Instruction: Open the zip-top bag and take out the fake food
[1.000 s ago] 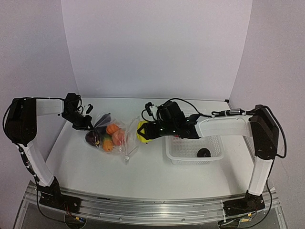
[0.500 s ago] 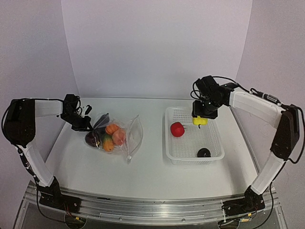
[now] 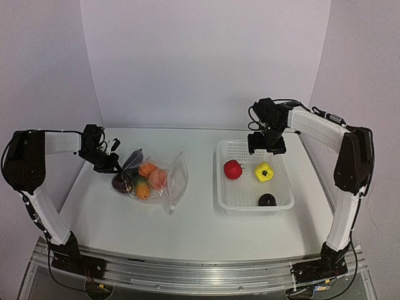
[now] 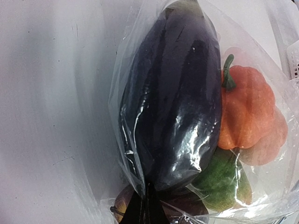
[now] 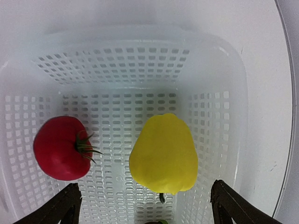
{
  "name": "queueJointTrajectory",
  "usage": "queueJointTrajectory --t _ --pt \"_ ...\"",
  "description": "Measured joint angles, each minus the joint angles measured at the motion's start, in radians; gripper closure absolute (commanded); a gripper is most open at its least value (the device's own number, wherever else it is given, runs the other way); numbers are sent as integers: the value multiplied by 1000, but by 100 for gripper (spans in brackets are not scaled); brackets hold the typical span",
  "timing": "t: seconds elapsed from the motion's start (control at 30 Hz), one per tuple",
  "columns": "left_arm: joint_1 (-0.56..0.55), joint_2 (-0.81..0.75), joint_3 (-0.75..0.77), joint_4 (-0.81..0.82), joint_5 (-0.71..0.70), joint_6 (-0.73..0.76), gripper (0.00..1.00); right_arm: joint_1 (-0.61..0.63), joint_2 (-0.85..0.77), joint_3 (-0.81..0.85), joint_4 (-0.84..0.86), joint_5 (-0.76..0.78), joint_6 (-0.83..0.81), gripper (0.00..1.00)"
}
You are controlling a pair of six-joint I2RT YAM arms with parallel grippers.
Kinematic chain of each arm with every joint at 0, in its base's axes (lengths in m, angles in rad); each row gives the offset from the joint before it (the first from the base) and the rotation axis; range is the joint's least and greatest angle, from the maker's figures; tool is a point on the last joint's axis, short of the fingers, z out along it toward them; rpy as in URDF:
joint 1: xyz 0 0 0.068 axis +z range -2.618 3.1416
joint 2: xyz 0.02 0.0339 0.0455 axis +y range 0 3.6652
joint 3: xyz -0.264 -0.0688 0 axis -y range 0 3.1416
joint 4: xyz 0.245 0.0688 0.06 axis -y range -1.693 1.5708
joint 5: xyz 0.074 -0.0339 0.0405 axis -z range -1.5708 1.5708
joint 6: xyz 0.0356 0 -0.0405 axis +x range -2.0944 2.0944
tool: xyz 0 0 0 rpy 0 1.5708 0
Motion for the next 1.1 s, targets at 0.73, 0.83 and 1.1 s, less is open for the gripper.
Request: queueJointTrajectory --t 0.73,0.83,1.1 --pt "4 -4 -18 26 6 0 100 383 158 -79 673 -553 -134 62" --pt "4 -5 -19 30 7 0 100 374 230 -69 726 -555 -145 67" --pt "4 -5 -20 31 9 0 100 384 343 -37 836 -560 -163 51"
